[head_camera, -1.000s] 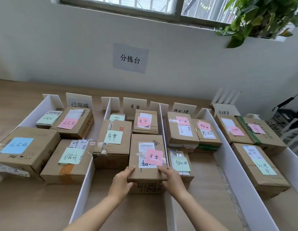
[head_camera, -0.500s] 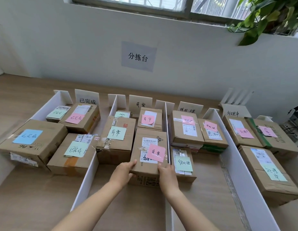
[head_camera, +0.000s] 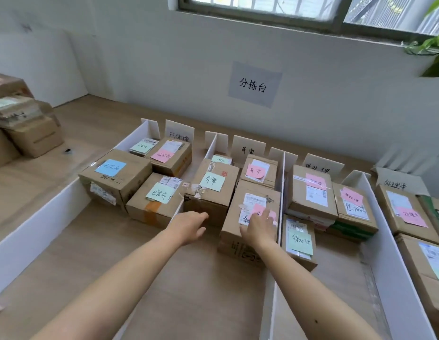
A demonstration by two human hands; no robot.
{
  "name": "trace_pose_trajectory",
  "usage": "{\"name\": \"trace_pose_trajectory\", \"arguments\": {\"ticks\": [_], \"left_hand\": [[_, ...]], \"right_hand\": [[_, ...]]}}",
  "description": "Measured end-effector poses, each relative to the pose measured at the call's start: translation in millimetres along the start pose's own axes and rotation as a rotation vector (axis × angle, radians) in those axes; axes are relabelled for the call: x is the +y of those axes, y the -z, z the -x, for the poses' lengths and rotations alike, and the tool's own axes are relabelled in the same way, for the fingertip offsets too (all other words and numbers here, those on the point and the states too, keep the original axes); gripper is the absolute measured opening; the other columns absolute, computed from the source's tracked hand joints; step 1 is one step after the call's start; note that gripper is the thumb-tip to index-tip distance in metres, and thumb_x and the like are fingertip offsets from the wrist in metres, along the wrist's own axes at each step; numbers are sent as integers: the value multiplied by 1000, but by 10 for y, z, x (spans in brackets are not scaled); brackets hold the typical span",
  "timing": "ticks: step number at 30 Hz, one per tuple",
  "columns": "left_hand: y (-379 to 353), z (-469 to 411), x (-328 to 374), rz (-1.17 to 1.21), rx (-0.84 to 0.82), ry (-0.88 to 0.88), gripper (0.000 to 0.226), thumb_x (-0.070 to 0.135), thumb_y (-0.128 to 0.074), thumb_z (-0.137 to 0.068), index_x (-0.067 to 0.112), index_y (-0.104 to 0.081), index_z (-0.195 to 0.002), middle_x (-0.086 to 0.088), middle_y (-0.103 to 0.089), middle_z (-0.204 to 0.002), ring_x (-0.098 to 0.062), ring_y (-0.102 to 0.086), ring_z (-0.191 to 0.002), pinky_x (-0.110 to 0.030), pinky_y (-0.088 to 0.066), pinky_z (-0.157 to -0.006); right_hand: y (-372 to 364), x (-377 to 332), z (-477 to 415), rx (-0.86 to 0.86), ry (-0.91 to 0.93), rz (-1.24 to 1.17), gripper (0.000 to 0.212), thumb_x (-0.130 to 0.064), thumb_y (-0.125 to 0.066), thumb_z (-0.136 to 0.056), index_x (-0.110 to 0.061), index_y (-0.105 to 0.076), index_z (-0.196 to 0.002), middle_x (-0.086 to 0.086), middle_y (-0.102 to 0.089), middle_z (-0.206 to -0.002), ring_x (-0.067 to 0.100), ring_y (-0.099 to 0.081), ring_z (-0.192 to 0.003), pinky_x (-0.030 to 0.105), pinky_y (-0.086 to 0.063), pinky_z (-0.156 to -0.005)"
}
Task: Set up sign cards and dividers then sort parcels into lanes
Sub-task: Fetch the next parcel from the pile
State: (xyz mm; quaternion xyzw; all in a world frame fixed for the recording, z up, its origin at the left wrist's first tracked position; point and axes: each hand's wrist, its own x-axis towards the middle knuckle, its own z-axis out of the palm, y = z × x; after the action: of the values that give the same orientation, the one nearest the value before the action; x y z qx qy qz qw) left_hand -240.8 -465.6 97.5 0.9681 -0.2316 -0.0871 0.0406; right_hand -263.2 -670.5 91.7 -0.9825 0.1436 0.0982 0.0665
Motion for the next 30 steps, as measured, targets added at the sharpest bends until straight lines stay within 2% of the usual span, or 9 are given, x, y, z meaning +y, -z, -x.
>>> {"name": "trace_pose_trajectory", "arguments": {"ticks": [3, 6, 10, 13, 19, 23, 26, 30], "left_hand": [[281, 256, -454, -195, 56, 69, 46, 44, -52, -89, 20, -48, -128, -4, -57, -125, -23, -52, -116, -34, -44, -89], [505, 611, -929, -284, 41, 214, 61, 55, -59, -79, 23, -48, -129, 0, -49, -133, -21, -43, -124, -37, -38, -95], [642, 1237, -1509, -285, 63, 427, 75, 58, -66, -71, 26, -39, -133, -1, -43, -138, -21, -38, -129, -39, -34, -102], [677, 1756, -1900, -303, 87, 540, 84, 59, -66, -70, 27, -30, -139, 0, -40, -140, -20, -37, -129, -38, -33, -101], [710, 2864, -2660, -253, 90, 724, 87, 58, -66, -69, 30, -27, -142, 2, -42, -138, -18, -41, -127, -36, -34, -98], [778, 3640, -3135, -224, 135, 799, 92, 54, -67, -73, 28, -20, -147, 2, -34, -147, -19, -35, -133, -38, -30, -103], [830, 4199, -3480, -219, 159, 859, 94, 54, -68, -74, 27, -17, -148, 0, -31, -150, -19, -33, -135, -40, -30, -105], [844, 4881, -3911, -213, 225, 969, 99, 60, -67, -70, 27, -17, -149, 2, -27, -152, -20, -30, -138, -40, -31, -106]], "right_hand": [[101, -365, 63, 117, 181, -69, 44, -26, -55, -88, -11, -46, -128, 16, -37, -139, 34, -44, -120, 42, -43, -94], [170, -812, 182, 152, 369, -117, 49, -18, -57, -81, -13, -45, -128, 12, -45, -132, 32, -45, -117, 41, -43, -94], [204, -1456, 409, 159, 547, -142, 58, -15, -59, -81, -21, -38, -134, 9, -41, -139, 31, -39, -125, 41, -38, -103], [183, -1931, 620, 147, 620, -105, 61, -21, -62, -83, -24, -36, -137, 9, -36, -143, 33, -35, -131, 47, -33, -109], [96, -2950, 1192, 105, 717, -88, 66, -26, -64, -84, -23, -31, -141, 12, -31, -146, 34, -34, -133, 49, -36, -106], [5, -3696, 1669, 91, 791, -142, 71, -29, -64, -84, -21, -28, -144, 13, -30, -144, 34, -35, -132, 48, -36, -106], [-51, -4348, 2028, 46, 832, -268, 70, -28, -68, -82, -19, -33, -142, 12, -35, -139, 32, -37, -130, 49, -38, -105], [-139, -5183, 2482, 14, 930, -355, 66, -26, -67, -79, -18, -37, -137, 11, -39, -136, 30, -41, -124, 41, -42, -100]]}}
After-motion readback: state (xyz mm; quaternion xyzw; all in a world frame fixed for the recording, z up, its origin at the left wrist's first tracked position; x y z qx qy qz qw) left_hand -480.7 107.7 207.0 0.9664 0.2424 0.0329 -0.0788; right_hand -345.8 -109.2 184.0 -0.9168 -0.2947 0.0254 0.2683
